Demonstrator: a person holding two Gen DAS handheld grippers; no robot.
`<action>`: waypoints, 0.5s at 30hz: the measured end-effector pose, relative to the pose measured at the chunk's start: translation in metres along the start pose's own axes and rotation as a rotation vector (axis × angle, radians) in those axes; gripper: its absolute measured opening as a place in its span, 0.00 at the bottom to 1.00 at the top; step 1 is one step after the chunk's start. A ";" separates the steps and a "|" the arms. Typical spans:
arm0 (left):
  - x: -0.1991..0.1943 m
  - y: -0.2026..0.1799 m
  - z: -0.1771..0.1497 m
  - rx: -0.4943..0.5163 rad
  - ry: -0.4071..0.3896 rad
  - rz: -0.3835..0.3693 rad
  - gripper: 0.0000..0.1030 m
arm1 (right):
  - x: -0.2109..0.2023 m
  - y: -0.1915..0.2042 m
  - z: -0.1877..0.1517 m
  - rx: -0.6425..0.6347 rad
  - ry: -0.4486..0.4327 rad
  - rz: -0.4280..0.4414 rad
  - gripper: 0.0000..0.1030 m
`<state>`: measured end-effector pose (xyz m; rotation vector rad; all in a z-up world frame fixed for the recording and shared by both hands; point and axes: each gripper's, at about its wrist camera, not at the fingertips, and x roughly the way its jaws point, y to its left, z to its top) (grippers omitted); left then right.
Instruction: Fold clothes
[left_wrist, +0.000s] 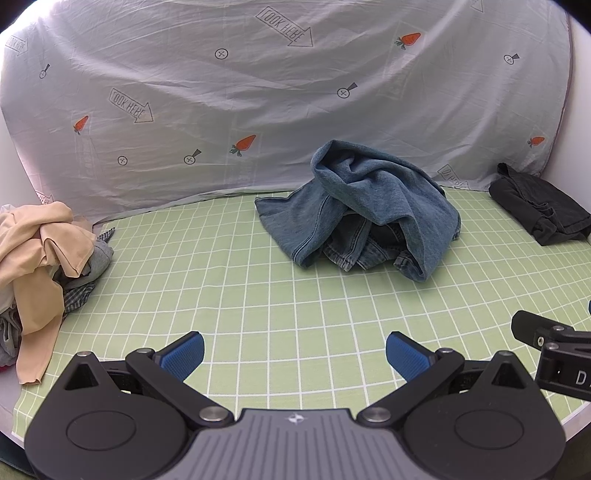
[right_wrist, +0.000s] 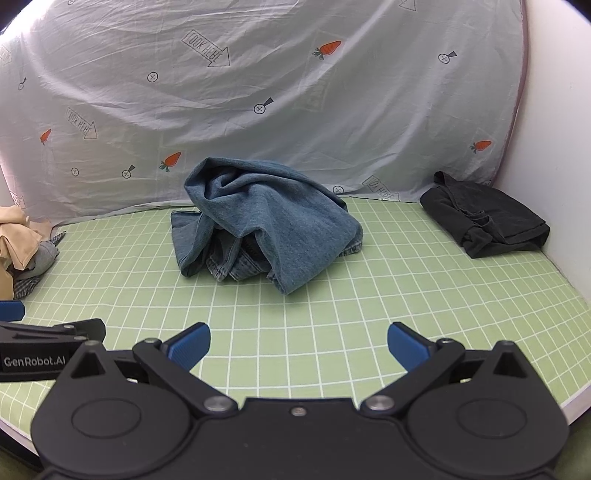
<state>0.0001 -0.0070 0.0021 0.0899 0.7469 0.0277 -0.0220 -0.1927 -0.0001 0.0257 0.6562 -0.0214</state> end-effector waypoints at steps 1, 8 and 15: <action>0.000 0.000 0.000 0.000 0.000 0.000 1.00 | 0.000 0.000 0.000 0.001 0.000 -0.001 1.00; 0.002 -0.001 0.000 -0.001 0.006 -0.003 1.00 | 0.003 -0.001 -0.001 -0.004 0.009 -0.007 1.00; 0.011 -0.003 0.001 -0.011 0.034 -0.013 1.00 | 0.011 -0.005 0.001 -0.016 0.031 -0.024 1.00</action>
